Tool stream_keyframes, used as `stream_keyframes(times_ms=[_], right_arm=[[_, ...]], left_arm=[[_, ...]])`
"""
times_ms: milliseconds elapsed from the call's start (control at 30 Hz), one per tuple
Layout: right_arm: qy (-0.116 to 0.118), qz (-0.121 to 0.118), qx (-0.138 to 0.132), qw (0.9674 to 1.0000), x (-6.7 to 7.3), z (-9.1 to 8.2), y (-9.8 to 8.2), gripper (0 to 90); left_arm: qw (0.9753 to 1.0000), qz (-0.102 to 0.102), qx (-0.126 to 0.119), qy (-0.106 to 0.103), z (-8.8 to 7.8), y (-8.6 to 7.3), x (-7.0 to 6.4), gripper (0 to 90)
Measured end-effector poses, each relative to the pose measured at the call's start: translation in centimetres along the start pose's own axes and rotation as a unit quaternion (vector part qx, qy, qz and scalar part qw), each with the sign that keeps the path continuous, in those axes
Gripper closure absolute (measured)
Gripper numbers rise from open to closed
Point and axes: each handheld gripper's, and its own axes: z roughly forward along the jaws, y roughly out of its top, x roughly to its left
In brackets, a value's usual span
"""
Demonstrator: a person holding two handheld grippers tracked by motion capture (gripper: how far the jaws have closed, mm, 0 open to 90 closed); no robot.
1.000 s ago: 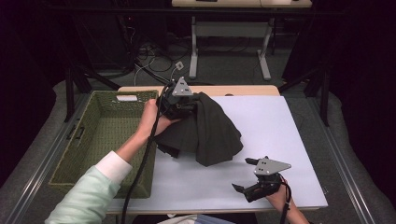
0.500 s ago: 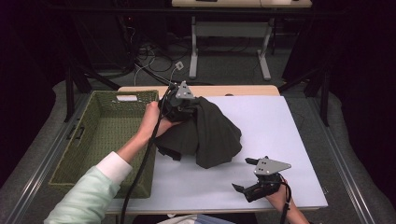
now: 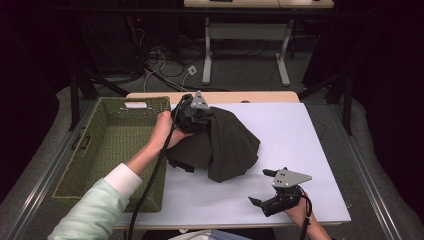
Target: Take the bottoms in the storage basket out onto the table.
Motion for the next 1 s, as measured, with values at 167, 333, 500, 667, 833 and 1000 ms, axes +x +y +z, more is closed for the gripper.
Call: stream_keyframes(times_ms=[167,333,500,667,833,1000], right_arm=[[0.0,-0.001,0.0,1.0,0.0,0.0,0.0,0.4],[-0.002,0.0,0.0,1.0,0.0,-0.1,0.0,0.4],[-0.003,-0.001,0.001,1.0,0.0,-0.2,-0.1,0.4],[-0.005,0.001,0.0,1.0,0.0,-0.4,-0.2,0.4],[-0.004,0.001,0.0,1.0,0.0,-0.3,-0.2,0.4],[-0.004,0.001,-0.001,1.0,0.0,-0.4,-0.2,0.4]], left_arm=[[1.0,-0.003,0.008,-0.002,0.5,-0.3,0.0,69.5],[0.9999,-0.001,0.016,-0.003,0.9,-0.5,-0.1,69.3],[0.9997,0.001,0.024,-0.006,1.4,-0.8,-0.3,69.1],[0.9995,0.003,0.031,-0.008,1.9,-1.0,-0.4,68.9],[0.9993,0.002,0.036,-0.011,2.2,-1.3,-0.5,68.7],[0.9992,0.0,0.039,-0.013,2.3,-1.5,-0.5,68.3]])
